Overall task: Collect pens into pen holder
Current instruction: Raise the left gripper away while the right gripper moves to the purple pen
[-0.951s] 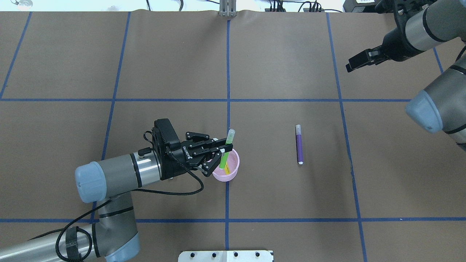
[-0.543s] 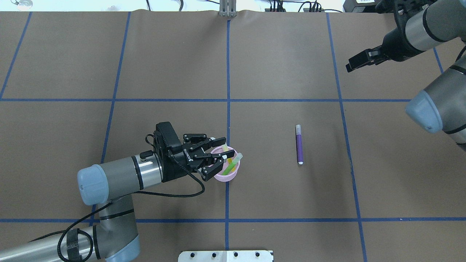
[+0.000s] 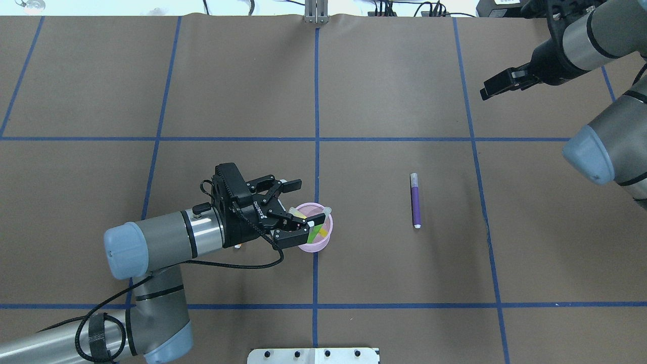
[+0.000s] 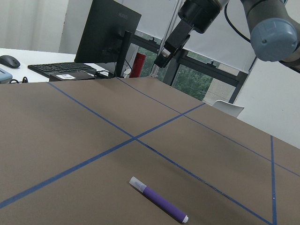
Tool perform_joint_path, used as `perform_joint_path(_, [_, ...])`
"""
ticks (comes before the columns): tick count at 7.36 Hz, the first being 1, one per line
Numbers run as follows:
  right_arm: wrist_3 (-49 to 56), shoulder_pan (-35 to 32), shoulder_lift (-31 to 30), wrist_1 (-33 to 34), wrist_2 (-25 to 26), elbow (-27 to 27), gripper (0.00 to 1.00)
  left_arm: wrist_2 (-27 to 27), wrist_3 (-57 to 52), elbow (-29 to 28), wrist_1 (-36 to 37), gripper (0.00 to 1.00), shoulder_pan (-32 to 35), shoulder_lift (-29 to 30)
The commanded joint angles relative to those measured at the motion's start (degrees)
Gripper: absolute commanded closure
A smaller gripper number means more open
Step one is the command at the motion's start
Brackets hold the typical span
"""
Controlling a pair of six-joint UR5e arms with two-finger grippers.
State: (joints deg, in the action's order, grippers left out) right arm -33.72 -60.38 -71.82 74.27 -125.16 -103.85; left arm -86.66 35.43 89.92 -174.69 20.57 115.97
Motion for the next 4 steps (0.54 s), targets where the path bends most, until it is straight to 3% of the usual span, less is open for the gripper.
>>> perform_joint_path(1, [-0.38, 0.00, -0.16, 0.00, 0.00, -0.12, 0.00, -7.25, 0.78, 6.02, 12.37, 0.02, 6.20, -3.19])
perform_joint_path(3, [-2.75, 0.00, -0.25, 0.00, 0.00, -0.56, 0.00, -16.75, 1.22, 11.31, 31.85, 0.01, 13.32, -3.91])
perform_joint_path(4, [-4.41, 0.18, -0.25, 0.00, 0.09, -0.56, 0.00, -17.75, 2.70, 13.33, 40.66, 0.01, 15.44, -3.91])
